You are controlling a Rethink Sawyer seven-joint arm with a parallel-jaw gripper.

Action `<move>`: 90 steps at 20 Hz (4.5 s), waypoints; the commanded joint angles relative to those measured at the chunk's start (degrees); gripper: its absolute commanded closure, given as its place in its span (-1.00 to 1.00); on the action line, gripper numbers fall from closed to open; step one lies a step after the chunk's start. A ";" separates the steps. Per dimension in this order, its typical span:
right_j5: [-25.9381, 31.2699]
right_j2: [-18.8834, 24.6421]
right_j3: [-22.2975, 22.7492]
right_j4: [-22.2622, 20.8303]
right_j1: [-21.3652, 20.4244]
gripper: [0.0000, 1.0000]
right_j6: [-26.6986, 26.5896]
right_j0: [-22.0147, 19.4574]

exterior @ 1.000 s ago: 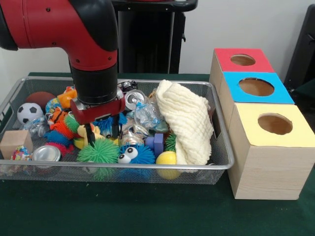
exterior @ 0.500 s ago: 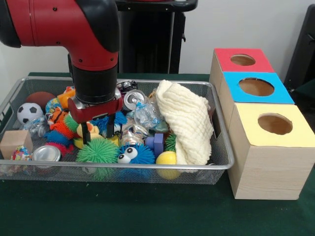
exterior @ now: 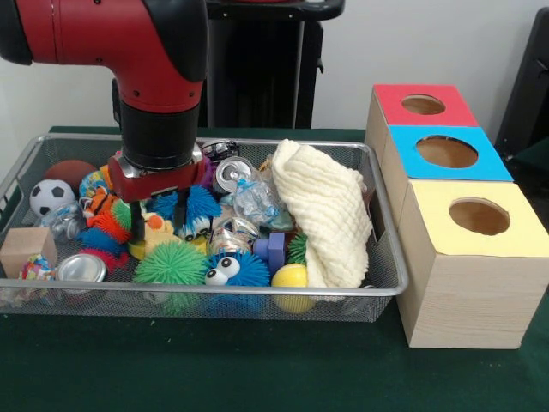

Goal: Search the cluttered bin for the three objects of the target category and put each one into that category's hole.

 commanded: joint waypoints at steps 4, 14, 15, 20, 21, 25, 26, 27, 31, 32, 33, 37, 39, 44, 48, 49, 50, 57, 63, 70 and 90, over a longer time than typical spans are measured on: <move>4.26 -3.11 2.02 -2.47 0.94 -1.00 -12.66 -0.16; 2.03 -2.31 2.40 -1.63 2.75 -1.00 -11.91 -0.35; 1.82 -2.11 2.49 -1.57 2.99 -1.00 -11.96 -0.31; 1.08 -1.49 2.80 -1.30 4.08 -1.00 -11.93 -0.21; 0.87 -1.47 2.82 -1.38 4.34 -1.00 -11.87 -0.18; 0.02 -1.52 2.51 -1.61 5.02 -1.00 -10.94 0.03; -0.11 -1.51 2.38 -1.62 5.17 -1.00 -10.78 0.07; 0.04 -1.56 2.37 -1.51 5.12 -1.00 -10.60 0.10; 0.01 -1.59 2.19 -1.47 5.13 -1.00 -10.40 0.05; -0.19 -1.61 2.00 -1.71 5.16 -1.00 -10.44 0.15; -0.53 -1.61 2.08 -1.94 5.06 -1.00 -10.47 0.12; -1.28 -1.79 1.79 -2.64 5.23 -1.00 -10.04 0.50; -1.17 -1.36 1.86 -2.06 5.17 -1.00 -10.08 0.39; -2.31 -0.22 2.32 -1.41 5.32 -1.00 -10.34 -0.13; -6.07 1.59 2.76 -2.44 6.15 1.00 -12.33 -1.29; -6.57 2.55 3.26 -1.97 6.17 1.00 -13.13 -1.74; -7.08 3.52 3.76 -1.50 6.19 1.00 -13.93 -2.19; -6.06 3.04 4.69 -0.54 4.40 1.00 -12.45 -2.19; -4.62 3.40 8.49 1.52 -1.24 1.00 -9.52 -1.75; 1.70 2.79 12.03 5.41 -9.98 1.00 -7.96 0.46; 3.37 0.57 18.38 14.10 -19.24 1.00 -0.34 8.01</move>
